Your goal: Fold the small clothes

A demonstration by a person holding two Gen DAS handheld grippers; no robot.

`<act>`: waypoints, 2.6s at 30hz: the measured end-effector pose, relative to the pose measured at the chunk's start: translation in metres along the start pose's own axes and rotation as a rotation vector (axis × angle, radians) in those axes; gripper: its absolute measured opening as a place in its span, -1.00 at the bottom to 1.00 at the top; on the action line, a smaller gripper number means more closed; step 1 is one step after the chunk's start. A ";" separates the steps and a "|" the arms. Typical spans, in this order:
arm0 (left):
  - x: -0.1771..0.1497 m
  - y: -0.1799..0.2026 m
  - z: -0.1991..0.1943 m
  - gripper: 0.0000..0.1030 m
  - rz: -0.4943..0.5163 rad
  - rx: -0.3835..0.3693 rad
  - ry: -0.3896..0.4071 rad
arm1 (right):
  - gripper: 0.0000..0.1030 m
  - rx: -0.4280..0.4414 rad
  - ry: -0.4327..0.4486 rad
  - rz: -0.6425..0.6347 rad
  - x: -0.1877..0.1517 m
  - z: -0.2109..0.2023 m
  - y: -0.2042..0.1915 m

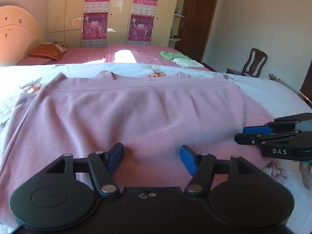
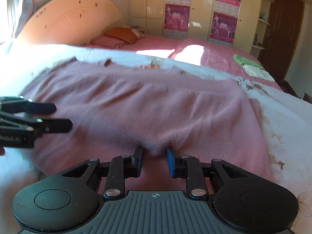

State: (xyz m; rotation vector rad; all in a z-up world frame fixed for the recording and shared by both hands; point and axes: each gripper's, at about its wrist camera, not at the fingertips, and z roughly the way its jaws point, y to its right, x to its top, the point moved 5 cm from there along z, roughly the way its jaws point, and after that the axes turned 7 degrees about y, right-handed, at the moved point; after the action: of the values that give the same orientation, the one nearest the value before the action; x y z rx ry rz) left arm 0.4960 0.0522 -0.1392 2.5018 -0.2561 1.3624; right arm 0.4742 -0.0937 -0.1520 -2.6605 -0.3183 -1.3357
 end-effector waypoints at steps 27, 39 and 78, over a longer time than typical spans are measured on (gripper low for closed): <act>-0.034 -0.064 -0.088 0.40 -0.032 0.225 -0.002 | -0.41 -0.116 0.031 0.120 -0.026 -0.072 0.027; -0.026 -0.009 -0.065 0.48 0.010 0.134 -0.003 | -0.41 -0.162 -0.059 0.197 -0.041 -0.068 0.055; 0.035 -0.027 0.015 0.66 0.118 0.185 -0.052 | -0.37 -0.009 0.078 0.044 0.047 0.026 -0.002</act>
State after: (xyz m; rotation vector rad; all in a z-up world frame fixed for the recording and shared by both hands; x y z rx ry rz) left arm 0.5343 0.0716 -0.1221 2.7161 -0.3060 1.4269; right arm 0.5215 -0.0805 -0.1292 -2.5981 -0.2432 -1.4266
